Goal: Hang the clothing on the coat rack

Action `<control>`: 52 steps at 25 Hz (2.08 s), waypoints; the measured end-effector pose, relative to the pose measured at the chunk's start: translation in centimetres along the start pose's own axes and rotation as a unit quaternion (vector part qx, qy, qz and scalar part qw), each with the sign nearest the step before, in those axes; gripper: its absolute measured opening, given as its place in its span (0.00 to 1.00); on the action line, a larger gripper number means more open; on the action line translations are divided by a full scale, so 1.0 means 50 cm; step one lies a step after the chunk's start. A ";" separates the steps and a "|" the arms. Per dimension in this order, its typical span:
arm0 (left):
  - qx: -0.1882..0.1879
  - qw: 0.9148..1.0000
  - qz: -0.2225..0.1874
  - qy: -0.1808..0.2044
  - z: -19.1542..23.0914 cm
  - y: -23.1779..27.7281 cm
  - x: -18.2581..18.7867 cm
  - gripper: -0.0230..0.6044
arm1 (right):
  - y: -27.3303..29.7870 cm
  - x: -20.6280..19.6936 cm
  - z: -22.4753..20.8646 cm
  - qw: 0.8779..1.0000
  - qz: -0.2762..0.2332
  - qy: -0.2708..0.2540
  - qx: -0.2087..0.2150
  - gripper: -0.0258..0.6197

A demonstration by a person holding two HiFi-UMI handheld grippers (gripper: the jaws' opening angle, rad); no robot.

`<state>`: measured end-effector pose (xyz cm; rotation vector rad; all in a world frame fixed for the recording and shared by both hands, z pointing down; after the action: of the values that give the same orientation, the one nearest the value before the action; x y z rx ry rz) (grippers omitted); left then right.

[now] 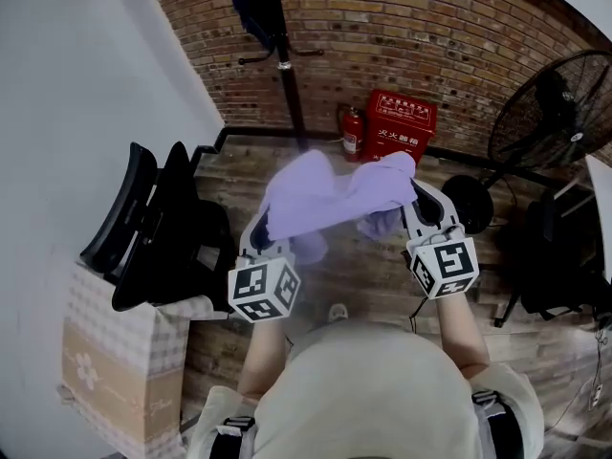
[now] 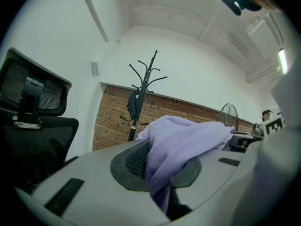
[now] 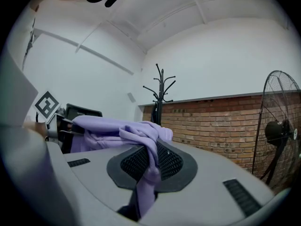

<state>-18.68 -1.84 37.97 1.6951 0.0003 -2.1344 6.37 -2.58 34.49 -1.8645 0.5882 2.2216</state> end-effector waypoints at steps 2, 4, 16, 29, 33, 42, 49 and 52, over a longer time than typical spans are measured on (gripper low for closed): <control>-0.001 1.000 -0.001 0.003 0.016 0.027 0.010 0.09 | 0.031 0.005 -0.006 1.000 -0.003 -0.001 -0.001 0.08; -0.001 1.000 -0.002 0.004 0.027 0.053 0.018 0.09 | 0.059 0.007 -0.014 1.000 -0.006 -0.002 -0.003 0.08; 0.004 1.000 -0.004 0.013 0.072 0.180 0.080 0.09 | 0.191 0.054 -0.065 1.000 -0.022 -0.018 -0.006 0.08; 0.042 0.998 -0.047 0.025 0.086 0.388 0.204 0.09 | 0.422 0.154 -0.213 0.996 -0.068 -0.045 0.038 0.08; 0.059 0.996 -0.057 0.029 0.089 0.449 0.252 0.09 | 0.500 0.199 -0.258 0.994 -0.083 -0.052 0.056 0.08; 0.105 0.992 -0.061 0.034 0.125 0.551 0.319 0.09 | 0.659 0.259 -0.312 0.988 -0.102 -0.072 0.094 0.08; 0.133 0.988 -0.064 0.038 0.144 0.612 0.350 0.09 | 0.756 0.306 -0.343 0.981 -0.119 -0.093 0.123 0.08; 0.142 0.987 -0.070 0.040 0.146 0.635 0.364 0.09 | 0.789 0.326 -0.359 0.977 -0.132 -0.102 0.133 0.08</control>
<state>-18.60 -38.46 30.87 1.9940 -0.1740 -2.2538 4.22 -47.49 23.36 -1.4691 0.5347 2.0145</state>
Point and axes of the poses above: the fingertips, and each gripper's own axes: y forward along the fingers, z to its left, x out of its top, the point moved 3 cm from there along -y, backward along the fingers, and after that the axes turned 10 degrees about z, right-handed, at the moved point
